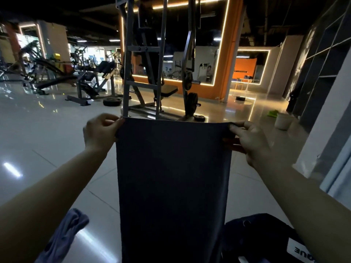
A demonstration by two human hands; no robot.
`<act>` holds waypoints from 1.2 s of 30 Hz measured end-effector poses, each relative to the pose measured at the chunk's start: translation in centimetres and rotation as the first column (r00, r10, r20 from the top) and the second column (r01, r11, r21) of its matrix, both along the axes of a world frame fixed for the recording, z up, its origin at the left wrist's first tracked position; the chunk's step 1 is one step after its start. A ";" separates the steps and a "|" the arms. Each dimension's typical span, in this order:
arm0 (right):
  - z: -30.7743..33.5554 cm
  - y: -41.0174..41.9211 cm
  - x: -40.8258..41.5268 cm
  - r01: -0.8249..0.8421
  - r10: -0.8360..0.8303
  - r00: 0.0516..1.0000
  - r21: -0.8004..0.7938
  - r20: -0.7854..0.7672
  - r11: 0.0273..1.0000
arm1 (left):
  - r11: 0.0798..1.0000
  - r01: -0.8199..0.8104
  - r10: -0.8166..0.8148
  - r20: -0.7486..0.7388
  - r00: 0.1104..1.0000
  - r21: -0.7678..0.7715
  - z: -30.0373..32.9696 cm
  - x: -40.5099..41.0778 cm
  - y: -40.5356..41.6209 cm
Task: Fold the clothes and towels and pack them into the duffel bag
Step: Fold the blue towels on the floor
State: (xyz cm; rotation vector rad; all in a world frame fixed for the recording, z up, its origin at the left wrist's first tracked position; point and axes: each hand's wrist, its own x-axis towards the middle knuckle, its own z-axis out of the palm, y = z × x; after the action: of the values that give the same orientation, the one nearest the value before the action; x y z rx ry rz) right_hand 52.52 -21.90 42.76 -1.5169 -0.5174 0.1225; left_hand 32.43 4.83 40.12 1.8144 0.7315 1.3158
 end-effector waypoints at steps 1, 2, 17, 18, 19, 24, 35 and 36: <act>-1.1 1.0 1.3 -0.008 0.007 1.000 -0.015 -0.019 1.000 | 1.000 0.004 -0.005 -0.012 1.000 -0.016 -0.8 1.2 0.9; -2.3 2.3 2.8 -0.015 0.013 0.999 -0.030 -0.043 0.999 | 0.999 0.013 -0.014 -0.023 1.000 -0.033 -1.8 2.4 1.9; -22.2 16.9 20.0 -0.032 -0.010 0.961 -0.149 -0.278 0.988 | 0.961 0.068 -0.115 -0.165 0.979 -0.266 -20.0 18.7 15.4; -23.3 17.1 20.3 -0.031 -0.014 0.959 -0.152 -0.284 0.988 | 0.959 0.079 -0.131 -0.177 0.976 -0.274 -21.0 19.0 15.8; -24.4 17.2 20.6 -0.030 -0.017 0.957 -0.155 -0.291 0.987 | 0.954 0.093 -0.149 -0.183 0.972 -0.286 -22.0 19.2 16.1; -28.2 17.1 21.1 -0.072 0.020 0.952 -0.162 -0.304 0.984 | 0.957 0.082 -0.158 -0.263 0.952 -0.278 -26.2 18.8 16.7; -44.3 12.0 17.1 -0.253 0.135 0.967 -0.775 -0.215 0.580 | 0.944 0.308 -0.268 -0.817 0.510 -0.118 -40.8 13.8 13.8; -45.6 11.7 16.5 -0.288 0.191 0.956 -0.835 -0.222 0.470 | 0.928 0.358 -0.262 -0.867 0.424 -0.106 -42.6 13.3 13.4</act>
State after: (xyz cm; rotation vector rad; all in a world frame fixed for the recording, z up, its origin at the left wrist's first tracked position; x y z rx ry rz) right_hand 69.05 -10.15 -2.81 -2.4102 -0.6292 0.7911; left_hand 45.71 18.27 -2.51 2.5475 0.7637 0.0527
